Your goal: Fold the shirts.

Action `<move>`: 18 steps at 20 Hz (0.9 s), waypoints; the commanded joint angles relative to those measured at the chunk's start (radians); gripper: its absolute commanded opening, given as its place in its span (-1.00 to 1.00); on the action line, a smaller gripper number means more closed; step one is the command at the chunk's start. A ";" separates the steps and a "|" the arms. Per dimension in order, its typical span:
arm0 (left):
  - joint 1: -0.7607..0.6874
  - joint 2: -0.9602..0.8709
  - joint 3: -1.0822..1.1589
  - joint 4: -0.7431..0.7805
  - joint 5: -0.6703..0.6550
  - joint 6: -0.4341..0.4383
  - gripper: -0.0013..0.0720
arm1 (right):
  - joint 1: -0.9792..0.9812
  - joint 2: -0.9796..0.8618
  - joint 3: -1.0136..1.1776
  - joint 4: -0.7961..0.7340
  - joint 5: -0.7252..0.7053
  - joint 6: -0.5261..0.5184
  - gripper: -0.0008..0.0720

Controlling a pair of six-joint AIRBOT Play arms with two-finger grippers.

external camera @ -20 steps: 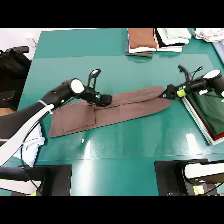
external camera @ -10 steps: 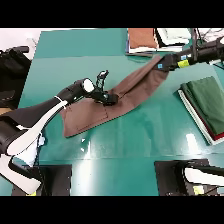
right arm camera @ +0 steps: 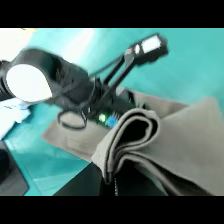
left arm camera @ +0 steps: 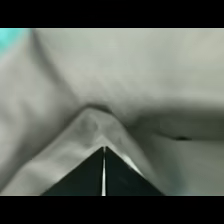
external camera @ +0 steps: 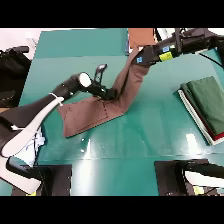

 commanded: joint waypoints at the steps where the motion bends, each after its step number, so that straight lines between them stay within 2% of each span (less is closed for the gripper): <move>1: 0.112 0.138 0.024 0.117 -0.082 -0.002 -0.90 | 0.099 -0.042 0.064 0.008 -0.016 0.020 -0.92; 5: 0.308 0.387 0.024 0.273 -0.173 0.001 -0.90 | 0.285 -0.165 0.098 0.169 -0.139 0.011 -0.92; 7: 0.386 0.494 0.024 0.328 -0.190 0.001 -0.90 | 0.412 -0.249 0.116 0.224 -0.241 -0.053 -0.90; 8: 0.417 0.537 0.024 0.340 -0.198 0.001 -0.90 | 0.472 -0.292 0.134 0.230 -0.291 -0.100 -0.69; 9: 0.440 0.571 0.024 0.343 -0.205 0.001 -0.90 | 0.524 -0.335 0.161 0.226 -0.330 -0.121 -0.09; 10: 0.454 0.593 0.024 0.344 -0.213 0.001 -0.90 | 0.552 -0.368 0.192 0.225 -0.337 -0.123 0.12; 12: 0.457 0.614 0.024 0.354 -0.230 0.002 -0.90 | 0.547 -0.407 0.245 0.208 -0.291 -0.122 0.02; 14: 0.450 0.613 0.022 0.348 -0.247 0.002 -0.90 | 0.489 -0.394 0.235 0.129 -0.228 -0.100 -0.05; 15: 0.437 0.611 0.022 0.351 -0.248 0.003 -0.90 | 0.445 -0.369 0.197 0.071 -0.202 -0.083 -0.12; 18: 0.385 0.610 0.022 0.350 -0.230 0.013 -0.90 | 0.293 -0.264 -0.006 -0.089 -0.180 -0.021 -0.12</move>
